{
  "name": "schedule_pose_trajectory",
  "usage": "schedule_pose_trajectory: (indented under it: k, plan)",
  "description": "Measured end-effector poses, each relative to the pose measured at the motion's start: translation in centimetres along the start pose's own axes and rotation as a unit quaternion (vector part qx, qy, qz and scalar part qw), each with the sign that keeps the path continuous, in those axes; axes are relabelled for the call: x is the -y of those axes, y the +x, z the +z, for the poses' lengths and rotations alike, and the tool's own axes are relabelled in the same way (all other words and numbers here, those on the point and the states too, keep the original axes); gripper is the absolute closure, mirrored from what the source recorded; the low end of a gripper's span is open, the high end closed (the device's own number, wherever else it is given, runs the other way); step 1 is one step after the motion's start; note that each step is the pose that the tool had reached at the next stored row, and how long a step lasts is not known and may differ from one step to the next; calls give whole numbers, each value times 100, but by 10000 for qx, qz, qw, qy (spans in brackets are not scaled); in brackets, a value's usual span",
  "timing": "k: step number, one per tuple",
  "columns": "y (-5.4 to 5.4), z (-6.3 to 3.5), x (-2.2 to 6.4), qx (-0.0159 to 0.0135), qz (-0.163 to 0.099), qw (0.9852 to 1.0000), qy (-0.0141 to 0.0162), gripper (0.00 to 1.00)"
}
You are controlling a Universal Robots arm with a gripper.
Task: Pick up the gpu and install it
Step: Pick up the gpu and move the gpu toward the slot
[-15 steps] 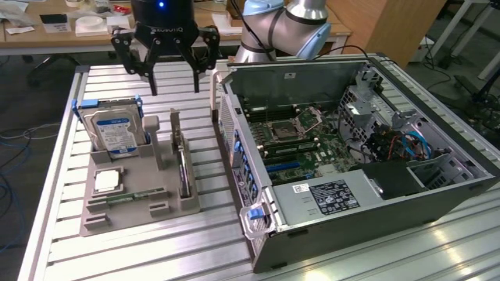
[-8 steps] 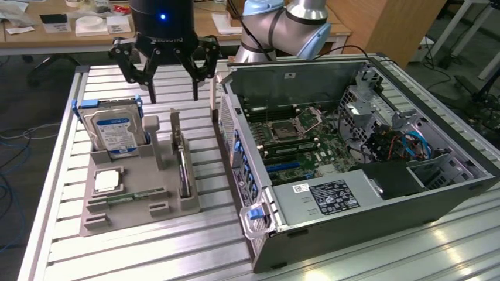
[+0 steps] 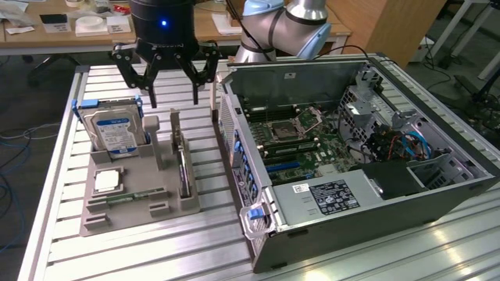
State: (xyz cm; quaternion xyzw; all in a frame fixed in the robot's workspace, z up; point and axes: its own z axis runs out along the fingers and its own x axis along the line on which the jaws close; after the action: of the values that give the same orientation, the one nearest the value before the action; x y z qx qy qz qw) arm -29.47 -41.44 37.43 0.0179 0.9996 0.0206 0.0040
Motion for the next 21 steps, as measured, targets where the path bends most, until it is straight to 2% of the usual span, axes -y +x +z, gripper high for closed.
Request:
schedule_pose_trajectory:
  k: [21]
  plan:
    - [0, 167, 27, -1, -32, 10000, 0, 29]
